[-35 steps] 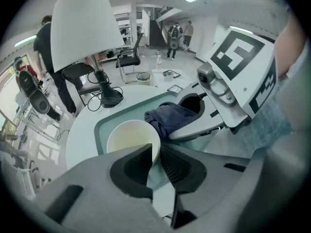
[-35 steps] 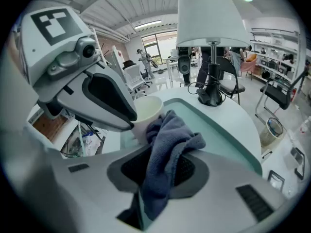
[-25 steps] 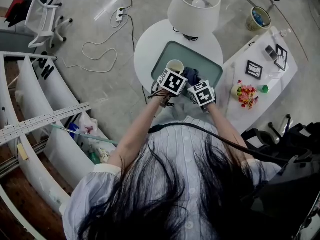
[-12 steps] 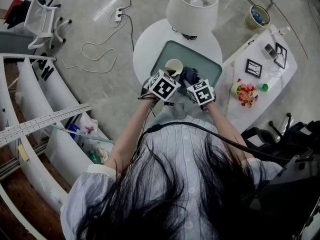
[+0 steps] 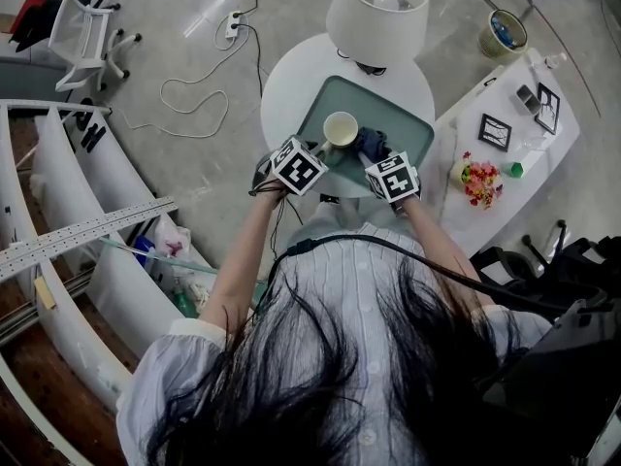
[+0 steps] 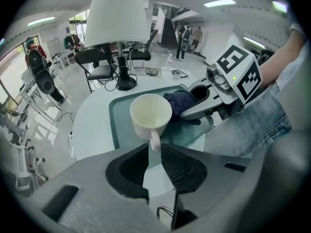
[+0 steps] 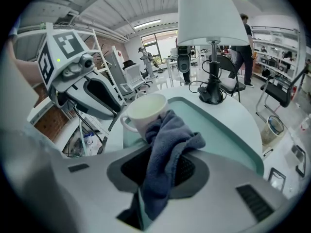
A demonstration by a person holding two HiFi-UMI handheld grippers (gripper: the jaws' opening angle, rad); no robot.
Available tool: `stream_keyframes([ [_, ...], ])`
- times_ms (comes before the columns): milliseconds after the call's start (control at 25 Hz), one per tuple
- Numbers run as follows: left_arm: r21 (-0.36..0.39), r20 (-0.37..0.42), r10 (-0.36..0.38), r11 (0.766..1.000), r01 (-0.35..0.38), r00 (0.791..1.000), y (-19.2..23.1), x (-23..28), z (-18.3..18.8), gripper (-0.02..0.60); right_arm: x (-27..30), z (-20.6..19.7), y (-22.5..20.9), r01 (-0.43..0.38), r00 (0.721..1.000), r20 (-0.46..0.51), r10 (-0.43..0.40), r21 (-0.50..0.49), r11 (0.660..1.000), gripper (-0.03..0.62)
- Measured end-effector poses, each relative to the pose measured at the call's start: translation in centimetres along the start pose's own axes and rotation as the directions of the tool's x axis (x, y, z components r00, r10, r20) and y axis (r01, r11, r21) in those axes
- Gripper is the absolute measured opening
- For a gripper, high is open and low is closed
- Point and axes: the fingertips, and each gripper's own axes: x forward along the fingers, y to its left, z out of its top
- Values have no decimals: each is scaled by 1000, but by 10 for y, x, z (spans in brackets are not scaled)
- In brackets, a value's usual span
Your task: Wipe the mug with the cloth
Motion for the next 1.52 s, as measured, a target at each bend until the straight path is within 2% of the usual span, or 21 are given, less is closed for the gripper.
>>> stream_keyframes([
  [280,-39,-10,-32,999,32,999,-8,17,-9,67,0,0,0,3,1000,-7,-3,0,1000,94],
  [400,-51,-9,-20,998,20,1000,-7,23,-8,67,0,-1,-1,2,1000,-9,-2,-1,1000,94],
  [640,5,-20,-18,1000,18,1000,-13,24,-7,66,-1,-2,-1,6,1000,-14,-6,-7,1000,94],
  [960,-19,5,-39,999,39,999,-31,29,0,66,-1,-4,2,11,1000,-22,-11,-9,1000,94],
  [1240,-94,15,-35,995,36,999,-38,35,8,66,-2,-4,1,20,1000,-18,-20,-3,1000,94],
  [1520,-136,29,-28,990,32,999,-41,34,11,66,-5,-8,10,11,1000,-26,-11,-17,1000,94],
])
